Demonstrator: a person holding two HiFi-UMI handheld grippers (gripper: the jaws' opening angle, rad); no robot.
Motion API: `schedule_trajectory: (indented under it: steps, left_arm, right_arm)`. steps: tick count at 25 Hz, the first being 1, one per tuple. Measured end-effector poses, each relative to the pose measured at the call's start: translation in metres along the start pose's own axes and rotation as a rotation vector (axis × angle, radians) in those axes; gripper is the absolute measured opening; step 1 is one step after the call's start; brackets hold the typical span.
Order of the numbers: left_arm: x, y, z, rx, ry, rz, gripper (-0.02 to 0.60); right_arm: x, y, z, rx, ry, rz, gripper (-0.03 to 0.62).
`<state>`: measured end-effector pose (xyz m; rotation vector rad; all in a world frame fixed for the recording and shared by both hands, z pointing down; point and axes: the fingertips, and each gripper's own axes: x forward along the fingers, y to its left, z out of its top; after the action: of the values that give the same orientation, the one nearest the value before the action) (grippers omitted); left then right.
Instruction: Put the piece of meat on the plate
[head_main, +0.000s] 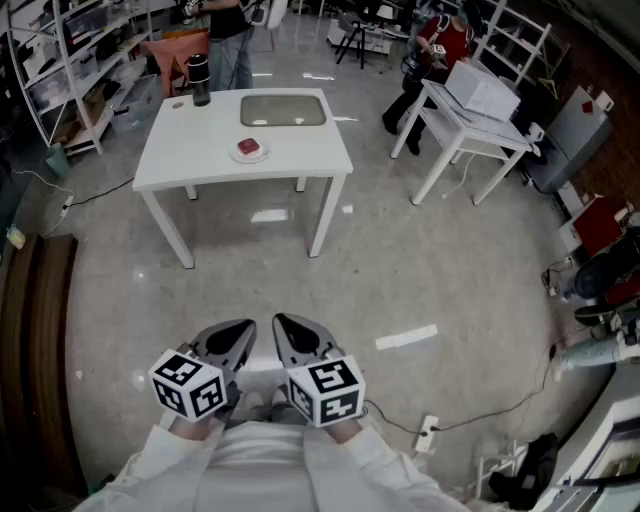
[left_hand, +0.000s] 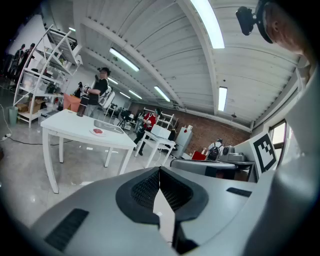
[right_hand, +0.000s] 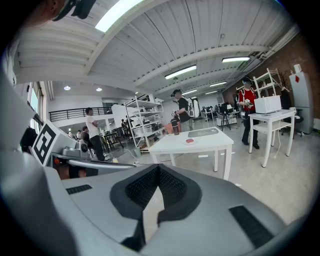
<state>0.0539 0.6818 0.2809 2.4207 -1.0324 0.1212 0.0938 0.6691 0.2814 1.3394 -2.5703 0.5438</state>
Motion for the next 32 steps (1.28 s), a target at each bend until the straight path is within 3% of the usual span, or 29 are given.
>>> schedule_trajectory:
  steps: [11,15,23,32]
  left_arm:
    - [0.005,0.004,-0.005,0.007,0.005,0.045,0.009]
    - [0.011,0.006,-0.006,-0.036,-0.013,0.056,0.009]
    - [0.022,0.003,-0.027,-0.059,-0.013,0.087,0.009]
    - [0.04,0.051,-0.006,-0.073,-0.038,0.162,0.009]
  right_arm:
    - [0.002,-0.004,-0.002,0.015,-0.008,0.029,0.014]
    - [0.0,-0.017,-0.002,0.065,-0.02,0.024,0.015]
    - [-0.003,-0.035,-0.014,0.065,-0.02,0.058,0.015]
    - [0.032,-0.065,-0.011,0.057,0.01,0.04,0.015]
